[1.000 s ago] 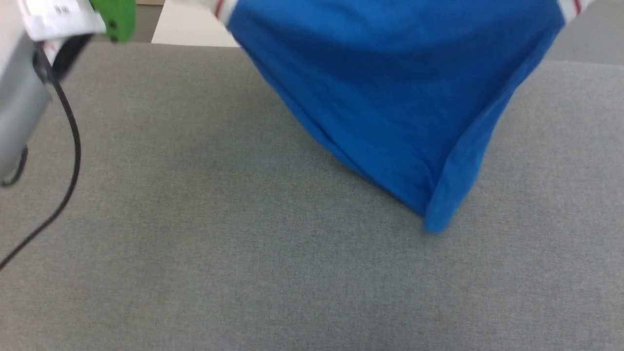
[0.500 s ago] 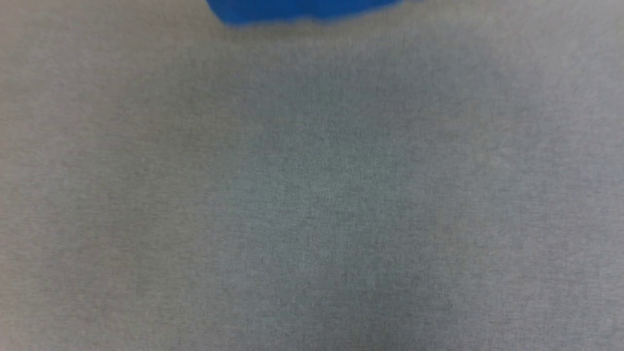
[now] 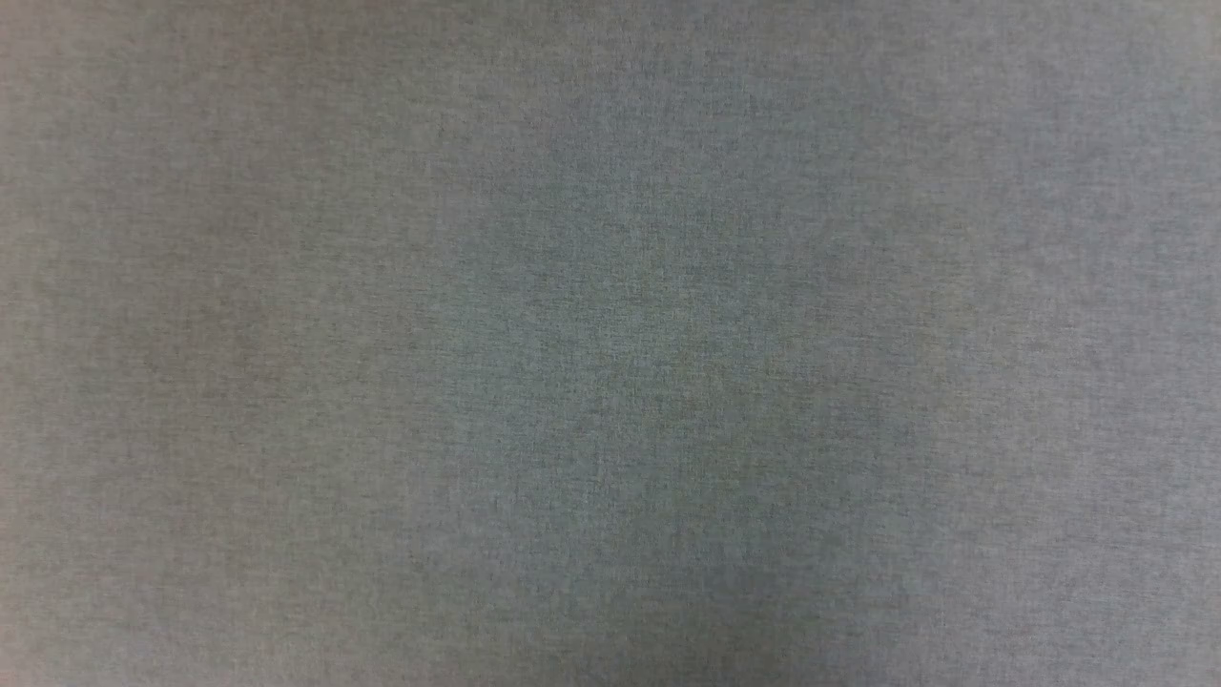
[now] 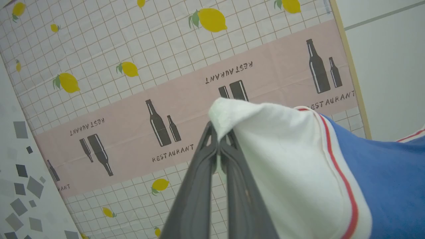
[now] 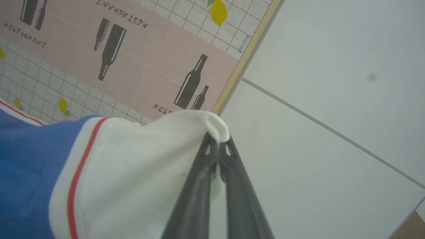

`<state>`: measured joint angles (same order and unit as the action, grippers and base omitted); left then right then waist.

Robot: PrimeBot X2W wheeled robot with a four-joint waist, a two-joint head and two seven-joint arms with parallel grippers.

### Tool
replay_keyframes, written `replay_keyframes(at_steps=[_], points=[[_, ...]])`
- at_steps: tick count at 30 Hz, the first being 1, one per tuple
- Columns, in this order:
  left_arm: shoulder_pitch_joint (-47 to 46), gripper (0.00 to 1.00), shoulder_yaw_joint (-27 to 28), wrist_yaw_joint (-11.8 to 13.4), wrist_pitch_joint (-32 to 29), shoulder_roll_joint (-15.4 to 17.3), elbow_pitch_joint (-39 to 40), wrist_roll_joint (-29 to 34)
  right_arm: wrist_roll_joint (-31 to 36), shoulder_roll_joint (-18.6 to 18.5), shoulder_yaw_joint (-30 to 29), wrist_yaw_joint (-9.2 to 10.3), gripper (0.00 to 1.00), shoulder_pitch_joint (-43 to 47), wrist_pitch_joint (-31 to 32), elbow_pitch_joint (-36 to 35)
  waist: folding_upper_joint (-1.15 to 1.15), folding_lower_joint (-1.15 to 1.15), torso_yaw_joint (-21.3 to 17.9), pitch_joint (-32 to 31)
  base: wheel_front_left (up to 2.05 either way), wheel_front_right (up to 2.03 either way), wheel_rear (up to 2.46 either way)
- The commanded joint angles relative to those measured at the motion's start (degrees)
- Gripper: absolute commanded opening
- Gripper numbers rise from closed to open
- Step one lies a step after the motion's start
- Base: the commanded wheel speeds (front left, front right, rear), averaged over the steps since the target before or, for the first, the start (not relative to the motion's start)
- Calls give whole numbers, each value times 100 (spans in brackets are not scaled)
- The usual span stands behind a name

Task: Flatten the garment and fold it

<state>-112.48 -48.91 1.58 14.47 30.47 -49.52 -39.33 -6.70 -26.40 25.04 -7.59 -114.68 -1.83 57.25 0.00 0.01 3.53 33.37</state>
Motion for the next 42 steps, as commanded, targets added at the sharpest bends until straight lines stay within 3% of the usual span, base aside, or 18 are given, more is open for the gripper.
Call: replay_keyframes(at_steps=[1, 6, 12, 20, 31, 42], points=[[280, 0, 62, -3, 40, -69, -34, -152, -56, 40, 35, 10, 0, 185, -104, 108, 0, -1, -13, 80, 0, 0, 0], [926, 0, 18, -116, 49, -194, 15, -182, -259, 76, 239, 10, 0, 747, -457, 384, 0, -1, -31, 113, 0, 0, 0], [2050, 0, 312, -170, 51, -40, 526, -140, -709, 167, 654, 10, 0, 1741, -913, 452, 0, -1, -95, -118, 0, 0, 0], [4571, 0, 1033, -180, 52, 183, 1490, -155, -1654, 120, 1221, 10, 0, 3685, -1250, -114, 0, -1, -79, -944, 0, 0, 0], [8178, 0, 1841, 40, 52, 221, 2333, -199, -2608, -603, 1955, 10, 0, 6722, -1166, -1520, 0, -1, -136, -2115, 0, 0, 0], [9966, 0, 2283, 201, 52, 329, 2612, -154, -2856, -1197, 1371, 10, 0, 8860, -1033, -2289, 0, -1, -98, -2906, 0, 0, 0]])
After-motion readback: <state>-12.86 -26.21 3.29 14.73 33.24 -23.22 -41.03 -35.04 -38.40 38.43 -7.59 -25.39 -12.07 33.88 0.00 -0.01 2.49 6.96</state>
